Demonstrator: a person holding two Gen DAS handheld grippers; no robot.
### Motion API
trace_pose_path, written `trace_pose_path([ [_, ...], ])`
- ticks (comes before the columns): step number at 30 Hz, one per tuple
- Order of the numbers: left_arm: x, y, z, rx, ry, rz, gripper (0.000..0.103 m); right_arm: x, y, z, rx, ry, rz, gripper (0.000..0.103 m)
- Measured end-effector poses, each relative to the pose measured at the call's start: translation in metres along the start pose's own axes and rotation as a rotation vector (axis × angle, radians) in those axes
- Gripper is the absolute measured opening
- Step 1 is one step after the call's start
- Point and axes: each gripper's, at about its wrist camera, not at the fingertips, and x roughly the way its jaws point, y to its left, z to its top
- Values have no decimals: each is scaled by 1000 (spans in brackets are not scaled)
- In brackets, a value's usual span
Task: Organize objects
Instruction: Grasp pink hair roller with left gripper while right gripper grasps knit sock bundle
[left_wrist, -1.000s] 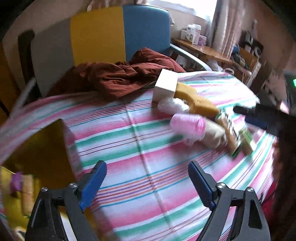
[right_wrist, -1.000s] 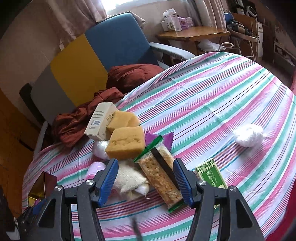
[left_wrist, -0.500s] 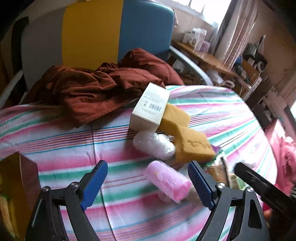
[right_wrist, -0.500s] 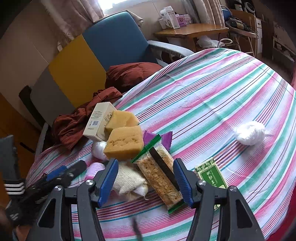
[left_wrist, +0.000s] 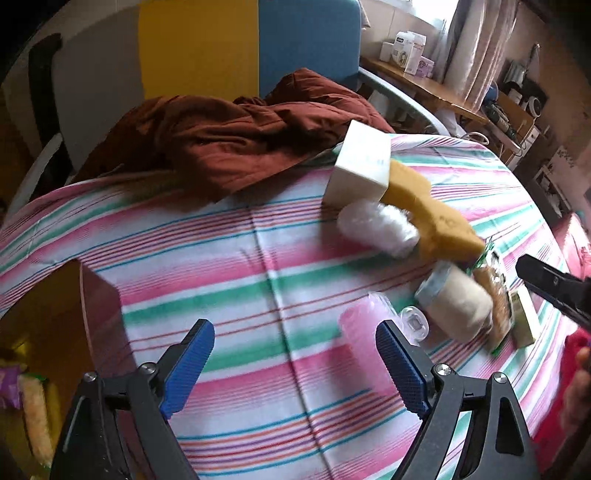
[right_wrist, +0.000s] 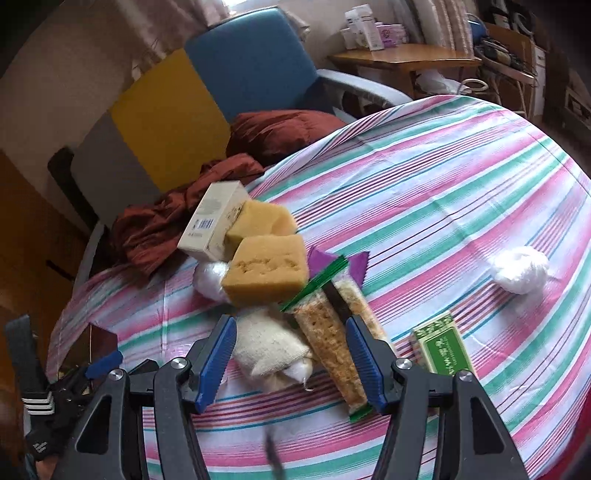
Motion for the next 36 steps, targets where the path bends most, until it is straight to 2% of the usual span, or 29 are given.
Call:
trace_pose_path([
  [2, -6, 0, -5, 12, -13, -7, 89, 4, 6, -1, -30, 11, -7, 62],
  [5, -13, -11, -8, 89, -31, -33, 90, 11, 15, -3, -86, 32, -16, 62],
  [8, -18, -30, -15, 237, -58, -62, 90, 17, 25, -7, -148, 54, -22, 62],
  [13, -18, -64, -29, 589, -99, -59, 93, 29, 35, -11, -207, 103, -31, 62],
  [16, -12, -70, -29, 687, -94, -75, 93, 37, 38, -11, -228, 126, -44, 62],
  [20, 0, -66, -21, 687, -49, -122, 93, 42, 40, -10, -256, 135, -73, 62],
  [23, 1, -64, -16, 676, -31, -157, 88, 49, 41, -11, -277, 150, -88, 62],
  [27, 7, -65, -13, 648, 24, -188, 70, 57, 44, -11, -317, 159, -127, 62],
  [30, 6, -68, -13, 650, 16, -190, 69, 60, 47, -14, -351, 163, -134, 64],
  [36, -2, -63, -18, 605, 23, -201, 69, 59, 51, -18, -409, 159, -147, 59],
])
